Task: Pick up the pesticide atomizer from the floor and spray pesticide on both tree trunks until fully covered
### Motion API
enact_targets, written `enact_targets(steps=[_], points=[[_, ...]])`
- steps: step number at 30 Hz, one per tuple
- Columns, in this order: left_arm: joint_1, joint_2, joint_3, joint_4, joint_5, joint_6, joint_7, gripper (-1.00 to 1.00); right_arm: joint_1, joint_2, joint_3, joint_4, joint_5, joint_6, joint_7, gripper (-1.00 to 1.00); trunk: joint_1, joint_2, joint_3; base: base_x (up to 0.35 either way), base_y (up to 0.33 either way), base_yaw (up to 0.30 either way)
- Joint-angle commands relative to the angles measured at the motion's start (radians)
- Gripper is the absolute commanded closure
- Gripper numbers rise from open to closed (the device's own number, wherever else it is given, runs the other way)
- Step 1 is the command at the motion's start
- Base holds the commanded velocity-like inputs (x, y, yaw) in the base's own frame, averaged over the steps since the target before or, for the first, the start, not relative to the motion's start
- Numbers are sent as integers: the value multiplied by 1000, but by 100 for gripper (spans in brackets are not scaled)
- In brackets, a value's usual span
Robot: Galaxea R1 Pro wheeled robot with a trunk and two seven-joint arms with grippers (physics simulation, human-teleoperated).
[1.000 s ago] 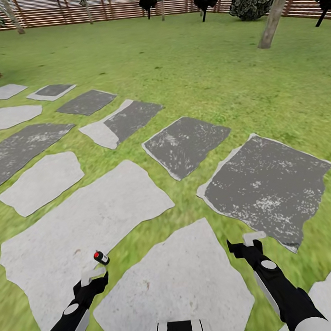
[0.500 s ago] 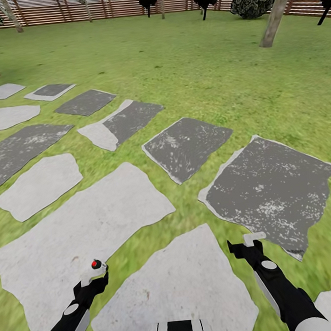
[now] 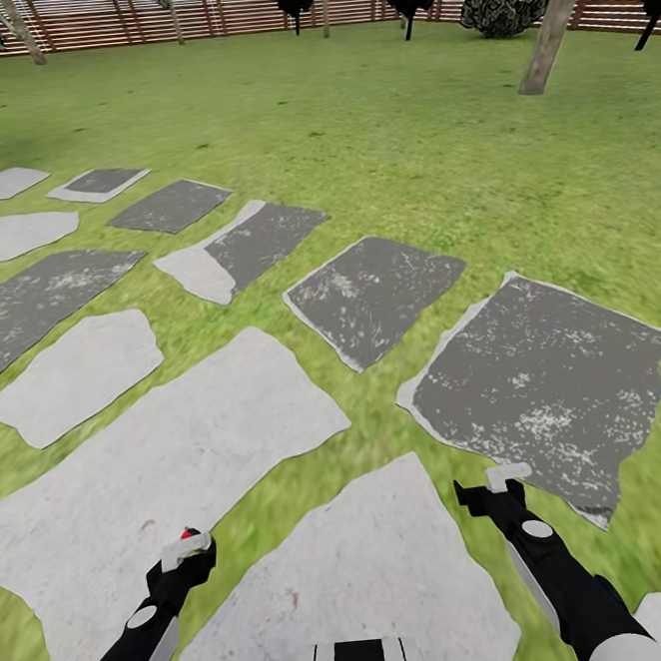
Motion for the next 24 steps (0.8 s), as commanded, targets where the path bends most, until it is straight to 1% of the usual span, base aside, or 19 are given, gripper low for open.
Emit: enact_targets(steps=[1,4,10,22,24], points=[[0,0,-3,0,10,-3,1,-100,0,0,0,-2,3,6,0,-100,0,0,-1,6,0,0],[0,0,-3,0,10,-3,1,-100,0,0,0,-2,3,6,0,-100,0,0,-1,14,0,0],[0,0,-3,0,10,-3,1,-100,0,0,0,-2,2,6,0,-100,0,0,-1,117,0,0],[0,0,-3,-3,10,-3,1,-100,0,0,1,-2,2,6,0,-100,0,0,-5,6,0,43],[0,1,-3,-3,10,-3,1,-100,0,0,1,-2,2,6,0,-100,1,-1,-12,0,0,5]])
